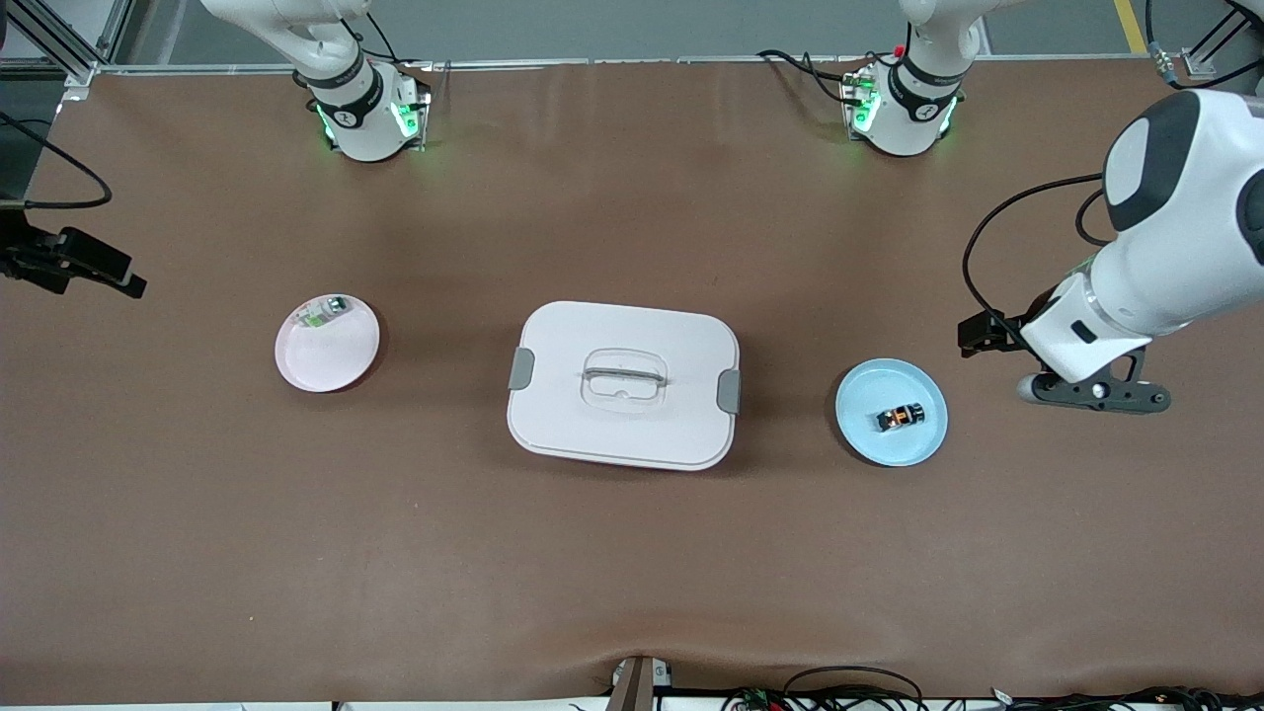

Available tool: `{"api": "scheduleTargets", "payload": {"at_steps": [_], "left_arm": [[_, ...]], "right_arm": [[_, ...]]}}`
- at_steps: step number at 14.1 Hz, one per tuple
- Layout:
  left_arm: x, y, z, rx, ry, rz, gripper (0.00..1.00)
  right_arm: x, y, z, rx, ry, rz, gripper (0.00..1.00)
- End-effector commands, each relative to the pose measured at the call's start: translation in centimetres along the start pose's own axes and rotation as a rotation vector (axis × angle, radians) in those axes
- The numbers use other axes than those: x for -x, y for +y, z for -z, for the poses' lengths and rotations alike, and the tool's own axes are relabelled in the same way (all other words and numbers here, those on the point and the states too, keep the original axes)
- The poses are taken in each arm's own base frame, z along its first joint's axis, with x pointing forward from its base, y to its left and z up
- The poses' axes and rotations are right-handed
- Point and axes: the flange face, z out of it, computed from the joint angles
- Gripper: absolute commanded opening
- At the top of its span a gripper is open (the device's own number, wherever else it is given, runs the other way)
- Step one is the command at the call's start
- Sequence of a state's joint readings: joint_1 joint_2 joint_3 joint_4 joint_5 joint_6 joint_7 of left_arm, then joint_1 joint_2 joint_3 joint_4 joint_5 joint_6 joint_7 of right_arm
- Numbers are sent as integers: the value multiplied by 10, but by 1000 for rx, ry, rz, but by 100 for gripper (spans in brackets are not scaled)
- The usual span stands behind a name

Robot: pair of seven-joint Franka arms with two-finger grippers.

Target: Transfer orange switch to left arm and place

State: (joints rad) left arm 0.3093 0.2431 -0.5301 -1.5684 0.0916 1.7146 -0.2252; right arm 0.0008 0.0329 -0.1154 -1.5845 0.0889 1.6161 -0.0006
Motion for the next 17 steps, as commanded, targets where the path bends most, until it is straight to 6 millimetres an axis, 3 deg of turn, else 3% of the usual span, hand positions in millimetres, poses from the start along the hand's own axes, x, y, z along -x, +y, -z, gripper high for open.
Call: {"api": "scheduleTargets", "payload": {"at_steps": [1, 3, 6, 7, 10, 12, 14, 17], "left_arm": [[11, 1, 24, 5, 11, 153, 100], [7, -13, 34, 5, 28, 171, 100], [2, -57, 41, -8, 42, 210, 100], [4, -60, 45, -6, 48, 182, 100], [29, -62, 78, -55, 57, 182, 100], [52, -65, 101, -73, 48, 196, 100], [72, -58, 118, -86, 40, 187, 100], [95, -41, 135, -84, 61, 159, 100]], "right_arm": [[-21, 7, -10, 8, -20, -4, 100], [-22, 8, -13, 7, -26, -7, 100], [-23, 5, -16, 21, -38, 0, 100], [-23, 5, -17, 23, -38, 5, 100], [-24, 2, -15, 23, -32, 10, 100], [-25, 2, 1, 24, 0, 13, 100], [-25, 2, 28, 26, 51, 13, 100], [-18, 3, 32, 50, 22, 14, 100]]}}
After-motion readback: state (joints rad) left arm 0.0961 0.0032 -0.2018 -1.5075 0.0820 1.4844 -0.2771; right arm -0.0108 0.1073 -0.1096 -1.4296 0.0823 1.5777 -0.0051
